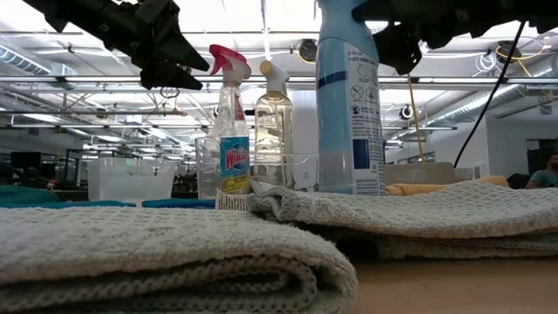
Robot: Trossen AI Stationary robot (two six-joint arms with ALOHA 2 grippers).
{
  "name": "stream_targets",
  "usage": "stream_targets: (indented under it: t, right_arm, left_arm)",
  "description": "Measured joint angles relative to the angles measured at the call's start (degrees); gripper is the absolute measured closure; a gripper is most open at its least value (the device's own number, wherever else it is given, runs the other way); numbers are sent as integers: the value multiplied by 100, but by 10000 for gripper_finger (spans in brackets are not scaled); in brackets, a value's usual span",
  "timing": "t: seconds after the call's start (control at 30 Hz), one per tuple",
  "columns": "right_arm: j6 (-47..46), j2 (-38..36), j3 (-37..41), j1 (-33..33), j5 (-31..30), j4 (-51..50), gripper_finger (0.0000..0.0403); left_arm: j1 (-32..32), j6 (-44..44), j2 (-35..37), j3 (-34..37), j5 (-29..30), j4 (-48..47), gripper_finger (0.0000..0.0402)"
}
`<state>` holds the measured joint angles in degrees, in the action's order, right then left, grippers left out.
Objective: Pick & Place Kitchen Items
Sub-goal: Put the blue air freshener spray into the transparent bin
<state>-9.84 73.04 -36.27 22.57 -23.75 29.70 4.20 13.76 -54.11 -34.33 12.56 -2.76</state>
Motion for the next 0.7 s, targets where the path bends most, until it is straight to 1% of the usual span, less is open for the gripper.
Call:
stream_targets:
  t: [0.17, 0.33, 0.7]
  right_arm:
    - [-1, -5, 0, 0, 2, 196, 110]
    - [-145, -5, 0, 0, 2, 211, 110]
    - [-155, -5, 0, 2, 9, 217, 110]
  left_arm:
    - [0, 0, 0, 0, 2, 0, 94]
    - [1, 0, 0, 0, 2, 0, 94]
    - [1, 0, 0, 0, 0, 0, 94]
